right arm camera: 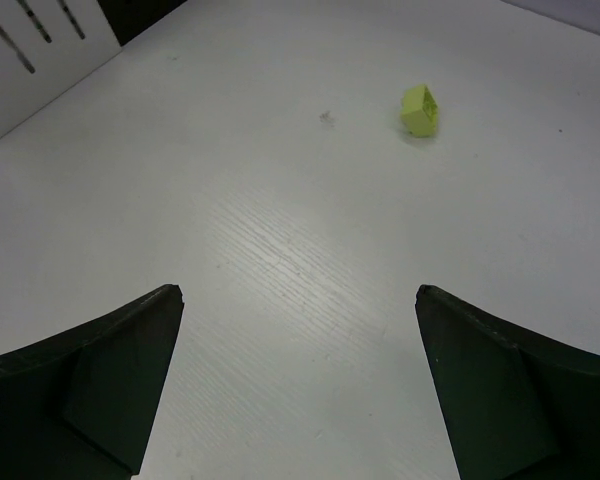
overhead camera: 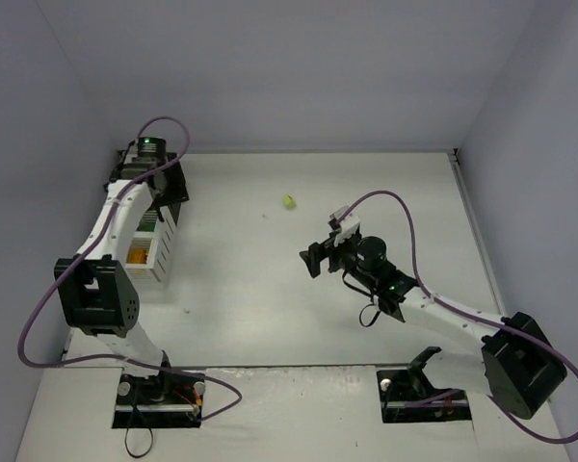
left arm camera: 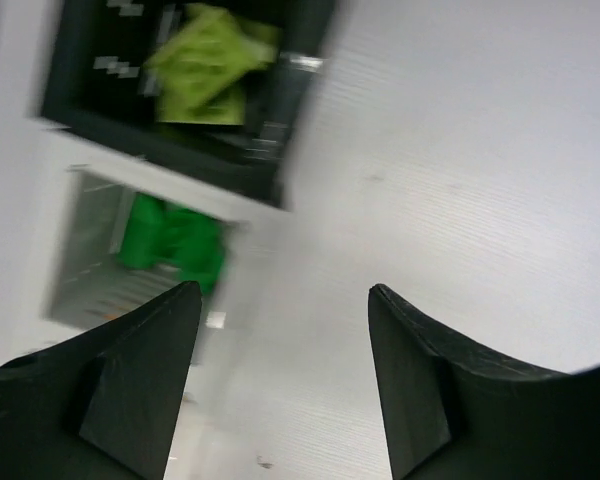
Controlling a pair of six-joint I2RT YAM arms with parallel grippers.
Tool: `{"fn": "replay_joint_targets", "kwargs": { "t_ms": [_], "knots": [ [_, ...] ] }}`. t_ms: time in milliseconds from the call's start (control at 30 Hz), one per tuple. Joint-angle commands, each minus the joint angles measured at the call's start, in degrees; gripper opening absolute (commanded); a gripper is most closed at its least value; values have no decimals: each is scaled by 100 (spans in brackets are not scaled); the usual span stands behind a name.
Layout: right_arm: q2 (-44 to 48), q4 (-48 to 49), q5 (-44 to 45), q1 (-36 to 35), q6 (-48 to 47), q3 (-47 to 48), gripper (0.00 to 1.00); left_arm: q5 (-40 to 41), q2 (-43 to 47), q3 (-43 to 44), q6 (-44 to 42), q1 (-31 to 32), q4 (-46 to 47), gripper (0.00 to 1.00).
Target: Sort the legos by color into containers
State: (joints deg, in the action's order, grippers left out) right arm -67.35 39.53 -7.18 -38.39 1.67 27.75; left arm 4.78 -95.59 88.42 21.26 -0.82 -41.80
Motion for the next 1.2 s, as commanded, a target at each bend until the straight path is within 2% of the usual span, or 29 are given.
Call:
{"fn": "replay_joint_targets", "kwargs": {
  "t_ms": [0,133,200,367,467,533,733,1000,1167],
  "knots": [
    [-76,205,630,401,508,108,98,-73,104,517,-69,845,357,62],
    [-147,90,411,1245,1377,-23,98,-144,-398,895,-43,1662,742,62],
    [-199,38,323,1517,1493,-41,98,-239,-713,1027,-60,1874,971,62],
    [-419,-42,173,1598,1538,55,98,-477,-1330,1125,-262,2349,2034,63],
    [-515,-42,147,1607,1520,82,98,-1004,-1908,1186,-447,2385,2553,63],
    [-542,-33,129,1615,1503,90,98,-1320,-2173,1519,-762,2393,2703,63],
    [-542,-24,24,1616,1450,99,98,-2224,-3280,2327,-1395,2393,2800,63],
    [-673,-42,-64,1616,1432,143,98,-3140,-3843,2653,-2247,2393,3073,63],
    [-753,-77,-126,1616,1415,187,98,-3281,-4028,2952,-2337,2393,2967,63]
  ]
}}
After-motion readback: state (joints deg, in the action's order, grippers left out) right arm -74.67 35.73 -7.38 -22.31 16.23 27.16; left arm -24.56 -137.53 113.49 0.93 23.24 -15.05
